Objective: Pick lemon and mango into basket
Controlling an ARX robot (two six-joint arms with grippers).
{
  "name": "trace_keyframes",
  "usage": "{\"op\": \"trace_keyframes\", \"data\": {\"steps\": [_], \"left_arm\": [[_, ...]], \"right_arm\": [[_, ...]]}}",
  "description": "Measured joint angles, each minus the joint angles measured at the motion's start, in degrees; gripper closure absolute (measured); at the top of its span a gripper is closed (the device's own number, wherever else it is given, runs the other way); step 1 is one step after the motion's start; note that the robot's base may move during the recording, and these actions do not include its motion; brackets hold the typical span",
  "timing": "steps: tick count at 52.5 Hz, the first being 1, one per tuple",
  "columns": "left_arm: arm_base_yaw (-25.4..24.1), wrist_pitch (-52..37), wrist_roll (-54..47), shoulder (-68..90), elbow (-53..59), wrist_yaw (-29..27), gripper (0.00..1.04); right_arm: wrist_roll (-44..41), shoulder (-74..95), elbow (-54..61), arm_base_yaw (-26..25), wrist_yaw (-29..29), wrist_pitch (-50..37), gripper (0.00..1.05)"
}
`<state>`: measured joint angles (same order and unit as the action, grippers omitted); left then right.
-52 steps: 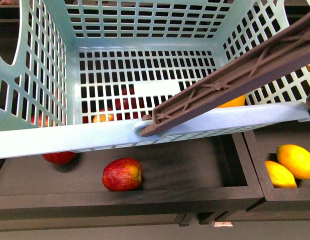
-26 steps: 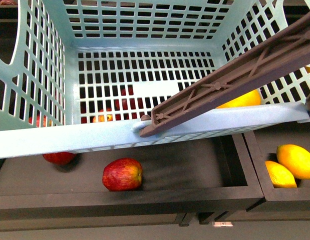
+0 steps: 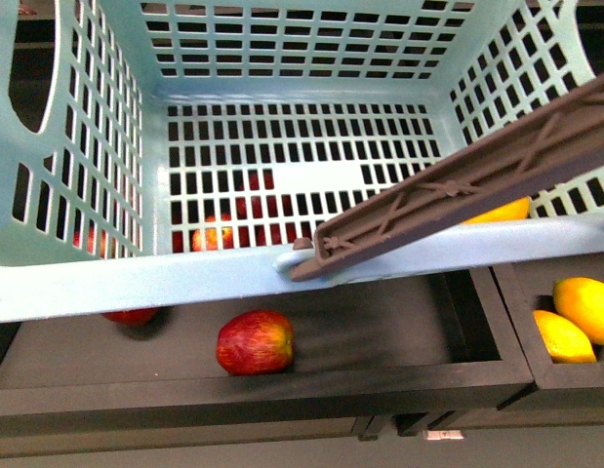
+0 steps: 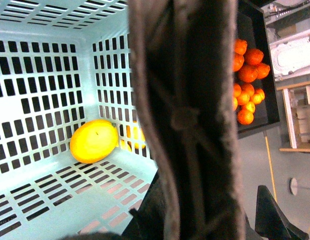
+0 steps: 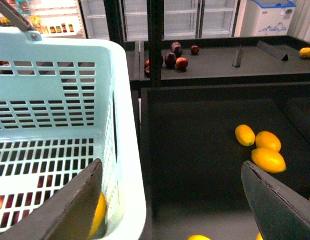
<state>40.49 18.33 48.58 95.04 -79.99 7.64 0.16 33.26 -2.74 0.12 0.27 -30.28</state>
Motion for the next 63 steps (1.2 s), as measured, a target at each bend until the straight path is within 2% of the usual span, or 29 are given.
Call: {"op": "trace_keyframes", "data": {"steps": [4, 28, 63], "left_arm": [[0.13, 0.0, 0.24, 0.0, 0.0, 1.03, 1.0], [-0.57, 0.0, -0.11, 0.0, -0.04, -0.87, 1.0], [-0.57, 0.0, -0.07, 0.0, -0.09, -0.15, 1.0]], "right_arm": [[0.0, 0.0, 0.0, -0.04, -0.07, 0.0, 0.07], [0.0, -0.04, 0.26, -0.04, -0.15, 0.04, 0.09], [0.0, -0.09, 0.31, -0.04, -0.31, 0.04, 0.09]]}}
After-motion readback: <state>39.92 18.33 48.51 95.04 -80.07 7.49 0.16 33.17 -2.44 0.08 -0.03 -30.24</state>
